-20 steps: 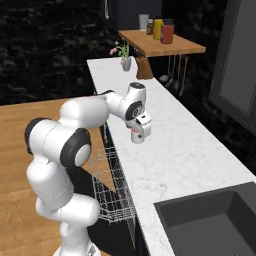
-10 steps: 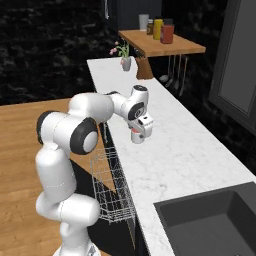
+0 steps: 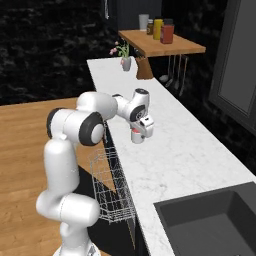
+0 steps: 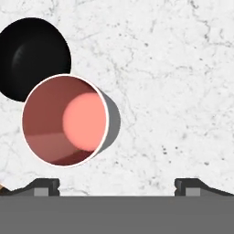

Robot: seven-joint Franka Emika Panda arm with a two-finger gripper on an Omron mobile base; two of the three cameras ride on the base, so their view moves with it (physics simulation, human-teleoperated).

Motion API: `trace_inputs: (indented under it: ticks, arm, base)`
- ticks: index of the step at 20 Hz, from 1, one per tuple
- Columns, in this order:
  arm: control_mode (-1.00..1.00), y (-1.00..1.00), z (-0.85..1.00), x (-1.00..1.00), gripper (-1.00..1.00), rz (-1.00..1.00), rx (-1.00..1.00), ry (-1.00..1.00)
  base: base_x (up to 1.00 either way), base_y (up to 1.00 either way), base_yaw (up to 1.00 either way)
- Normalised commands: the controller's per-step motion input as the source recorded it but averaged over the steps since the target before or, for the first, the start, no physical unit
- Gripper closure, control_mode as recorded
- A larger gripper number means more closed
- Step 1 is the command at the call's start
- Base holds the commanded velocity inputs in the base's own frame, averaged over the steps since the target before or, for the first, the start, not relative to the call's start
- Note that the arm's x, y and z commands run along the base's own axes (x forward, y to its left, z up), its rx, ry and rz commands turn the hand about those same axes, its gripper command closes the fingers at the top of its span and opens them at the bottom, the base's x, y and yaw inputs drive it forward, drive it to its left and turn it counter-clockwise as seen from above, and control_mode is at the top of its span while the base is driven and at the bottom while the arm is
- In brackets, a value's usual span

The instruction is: Pick up the cup and bowl from the counter, place them in the dishwasher, and close the dishwasher door.

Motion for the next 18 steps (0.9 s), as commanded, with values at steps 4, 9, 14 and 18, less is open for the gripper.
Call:
trace_inputs:
  ticks: [4,9,14,18]
  arm:
    - [-1.00,-0.10,-0.19,0.41,-1.00,0.00,0.00,0.00]
    - [-1.00,-0.07,-0.22,0.40,-1.00,0.00,0.00,0.00]
    - [-1.00,-0.04,-0.25,0.34,-1.00,0.00,0.00,0.00]
    - [-1.00,0.00,-0.36,0.00,-1.00,0.00,0.00,0.01]
  base:
    - [0.00,0.00,0.00]
    - [0.00,0.00,0.00]
    - [0.00,0.00,0.00]
    - [0.00,0.00,0.00]
